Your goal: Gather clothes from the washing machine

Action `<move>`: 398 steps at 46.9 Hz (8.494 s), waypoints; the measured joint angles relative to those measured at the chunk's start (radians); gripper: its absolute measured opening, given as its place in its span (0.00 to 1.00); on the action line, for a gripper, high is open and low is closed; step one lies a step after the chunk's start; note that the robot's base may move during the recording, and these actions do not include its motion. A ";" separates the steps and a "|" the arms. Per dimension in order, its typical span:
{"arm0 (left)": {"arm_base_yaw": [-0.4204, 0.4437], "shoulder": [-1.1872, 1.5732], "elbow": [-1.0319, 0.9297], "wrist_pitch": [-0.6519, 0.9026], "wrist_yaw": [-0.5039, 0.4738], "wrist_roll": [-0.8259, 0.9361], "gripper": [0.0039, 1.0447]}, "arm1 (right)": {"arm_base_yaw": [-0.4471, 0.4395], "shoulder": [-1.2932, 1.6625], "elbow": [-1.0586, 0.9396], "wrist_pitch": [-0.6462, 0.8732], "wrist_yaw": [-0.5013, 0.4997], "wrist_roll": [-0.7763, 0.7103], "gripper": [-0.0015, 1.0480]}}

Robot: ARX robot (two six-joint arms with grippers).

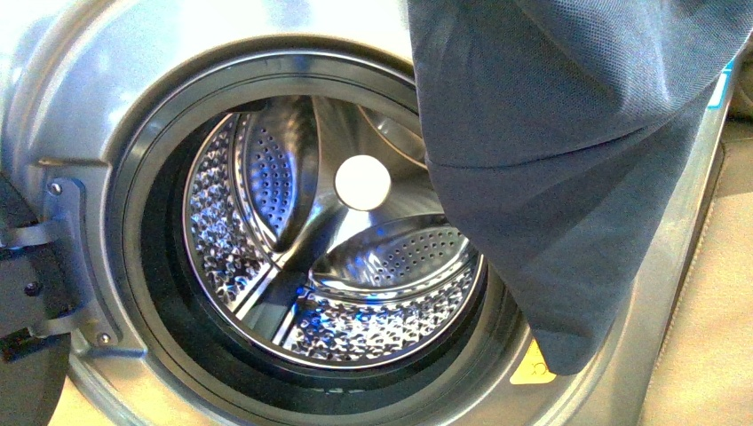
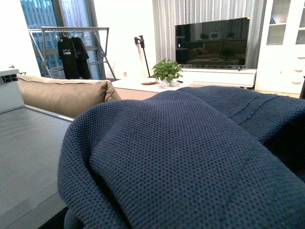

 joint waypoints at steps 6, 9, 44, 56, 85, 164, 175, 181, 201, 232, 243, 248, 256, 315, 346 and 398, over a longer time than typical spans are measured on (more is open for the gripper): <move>0.000 0.000 0.000 0.000 0.000 0.000 0.13 | 0.000 0.000 0.000 0.000 0.000 0.000 0.93; 0.000 0.000 0.000 0.000 0.000 0.000 0.13 | -0.003 0.002 0.000 -0.002 -0.013 0.009 0.93; 0.000 0.000 0.000 0.000 -0.001 0.000 0.13 | -0.254 0.384 0.484 0.273 -0.740 0.283 0.93; 0.000 0.000 0.000 0.000 -0.001 0.000 0.13 | -0.192 0.576 0.645 0.370 -0.816 0.199 0.93; 0.000 0.000 0.000 0.000 -0.001 0.000 0.13 | -0.083 0.961 0.972 0.451 -0.871 0.135 0.93; 0.000 0.000 0.002 0.000 -0.010 0.000 0.13 | 0.410 1.291 1.178 0.643 -0.375 0.179 0.93; 0.000 0.000 0.002 0.000 -0.010 0.000 0.13 | 0.427 1.298 1.178 0.635 -0.283 0.126 0.71; 0.000 0.000 0.002 0.000 -0.010 0.000 0.13 | 0.417 1.298 1.178 0.635 -0.268 0.121 0.55; 0.000 0.000 0.004 0.000 -0.003 0.000 0.81 | 0.315 1.190 1.098 0.651 -0.313 0.195 0.07; 0.000 0.000 0.005 0.000 -0.003 0.000 0.94 | -0.226 0.953 1.062 0.697 -0.607 0.492 0.07; 0.000 0.000 0.005 0.000 -0.003 0.000 0.94 | -0.674 1.021 1.078 0.872 -0.800 0.744 0.07; 0.000 0.000 0.005 0.000 -0.003 0.000 0.94 | -0.825 1.072 1.085 0.937 -0.850 0.811 0.07; 0.000 0.000 0.005 0.000 -0.003 0.000 0.94 | -0.979 1.143 1.089 0.959 -0.890 0.830 0.07; 0.000 0.000 0.006 0.000 -0.003 0.000 0.94 | -0.948 1.098 0.636 0.100 -0.865 0.363 0.92; -0.028 0.054 0.149 -0.208 -0.224 -0.119 0.94 | -0.465 0.542 0.555 0.309 -0.581 0.264 0.93; 0.294 -0.535 -0.740 0.027 -0.718 -0.084 0.44 | -0.013 0.101 0.110 -0.017 -0.011 0.025 0.56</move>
